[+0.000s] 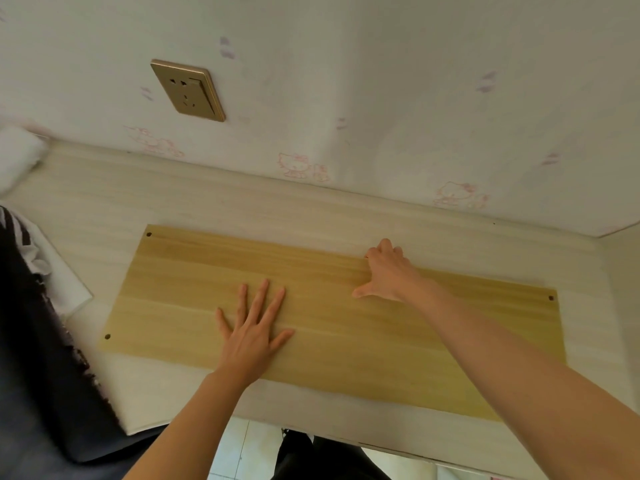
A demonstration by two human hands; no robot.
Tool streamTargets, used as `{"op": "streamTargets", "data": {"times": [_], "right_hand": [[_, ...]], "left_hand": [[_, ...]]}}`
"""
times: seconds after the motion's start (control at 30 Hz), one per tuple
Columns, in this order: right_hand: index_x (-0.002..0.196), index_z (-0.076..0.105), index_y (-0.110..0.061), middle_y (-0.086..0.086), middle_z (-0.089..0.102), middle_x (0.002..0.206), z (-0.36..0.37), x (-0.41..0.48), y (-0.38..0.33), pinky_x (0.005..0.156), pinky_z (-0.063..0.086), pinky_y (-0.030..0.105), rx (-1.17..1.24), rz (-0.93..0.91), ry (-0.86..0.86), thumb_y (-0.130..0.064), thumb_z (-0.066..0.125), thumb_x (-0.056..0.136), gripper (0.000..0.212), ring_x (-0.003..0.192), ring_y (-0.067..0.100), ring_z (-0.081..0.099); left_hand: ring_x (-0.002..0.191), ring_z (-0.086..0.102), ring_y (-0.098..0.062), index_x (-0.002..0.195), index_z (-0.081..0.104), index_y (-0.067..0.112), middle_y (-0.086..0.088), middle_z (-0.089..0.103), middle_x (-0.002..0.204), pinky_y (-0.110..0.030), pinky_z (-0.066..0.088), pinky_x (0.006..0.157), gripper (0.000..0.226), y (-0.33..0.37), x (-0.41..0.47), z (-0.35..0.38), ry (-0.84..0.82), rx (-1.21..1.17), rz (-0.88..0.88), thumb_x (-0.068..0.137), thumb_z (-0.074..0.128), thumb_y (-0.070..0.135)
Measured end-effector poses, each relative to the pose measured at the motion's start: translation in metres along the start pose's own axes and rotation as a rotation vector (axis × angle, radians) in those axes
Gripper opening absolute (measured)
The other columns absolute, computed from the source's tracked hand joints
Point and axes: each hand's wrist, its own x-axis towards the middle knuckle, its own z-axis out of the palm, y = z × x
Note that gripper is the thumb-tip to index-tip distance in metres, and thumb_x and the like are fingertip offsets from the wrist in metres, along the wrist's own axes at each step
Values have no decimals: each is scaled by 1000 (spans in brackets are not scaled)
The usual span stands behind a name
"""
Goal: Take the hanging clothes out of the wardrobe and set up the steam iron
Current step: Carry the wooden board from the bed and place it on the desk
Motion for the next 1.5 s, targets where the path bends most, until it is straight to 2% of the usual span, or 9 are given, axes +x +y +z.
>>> {"op": "streamTargets", "data": {"times": [0.1, 0.23, 0.4, 0.53, 0.67, 0.97, 1.23, 1.37, 1.5], "right_hand": [[120, 47, -6, 10, 39, 118, -3, -1, -4, 85, 48, 43, -62, 0, 9, -59, 70, 71, 76, 111, 31, 33], [128, 45, -8, 11, 44, 128, 12, -13, -17, 89, 46, 44, -150, -65, 182, -45, 57, 89, 56, 118, 31, 38], [150, 23, -22, 11, 24, 154, 76, -51, -5, 111, 25, 56, -130, 21, 166, -54, 48, 89, 73, 139, 39, 24], [146, 33, -27, 13, 32, 151, 110, -91, 20, 99, 33, 68, -87, 155, 167, -63, 51, 81, 77, 134, 48, 31], [150, 15, -35, 10, 10, 159, 129, -128, 45, 100, 27, 70, -69, 256, 175, -75, 18, 81, 80, 140, 47, 14], [150, 3, -37, 10, -1, 160, 138, -132, 36, 101, 20, 73, -49, 272, 188, -78, -5, 78, 84, 142, 49, 0], [150, -4, -36, 10, -12, 159, 136, -121, 10, 102, 15, 73, -36, 247, 169, -80, -15, 70, 92, 141, 49, -9], [150, -4, -37, 9, -11, 159, 133, -115, 1, 103, 13, 74, -26, 249, 167, -78, -1, 74, 86, 141, 48, -10], [150, -6, -37, 9, -13, 159, 131, -111, 0, 103, 12, 74, -35, 246, 161, -77, -1, 74, 85, 141, 48, -11]], "left_hand": [[142, -28, -19, 144, -16, 50, 20, -28, 153, -69, 4, 107, 78, -1, 0, 1, -7, -15, -5, 74, -7, 82], [143, -27, -19, 144, -14, 51, 20, -27, 154, -69, 2, 107, 81, -5, 3, 1, -10, -41, -7, 71, -10, 84], [143, -26, -20, 144, -14, 51, 20, -26, 154, -69, 1, 107, 82, -8, 6, 2, 0, -40, -6, 69, -11, 85], [145, -21, -21, 147, -6, 49, 18, -17, 157, -68, 3, 109, 77, -6, 1, 3, 38, -47, -20, 77, -4, 81], [145, -19, -22, 148, 0, 49, 18, -12, 158, -67, 1, 109, 69, -1, -18, 7, 86, -129, -88, 84, 9, 74], [144, -23, -17, 147, 3, 50, 19, -15, 157, -62, -6, 111, 71, -30, -30, 12, 53, -182, -49, 83, 18, 76], [146, -17, -17, 147, 9, 50, 19, -8, 159, -62, -2, 111, 69, -58, -26, 4, 62, -203, -66, 84, 31, 68], [146, -15, -17, 147, 10, 51, 18, -7, 159, -63, -2, 111, 69, -68, -22, 0, 64, -202, -75, 83, 33, 67], [147, -14, -17, 146, 15, 49, 17, -3, 159, -62, -4, 111, 67, -68, -17, -4, 60, -229, -99, 88, 45, 60]]}}
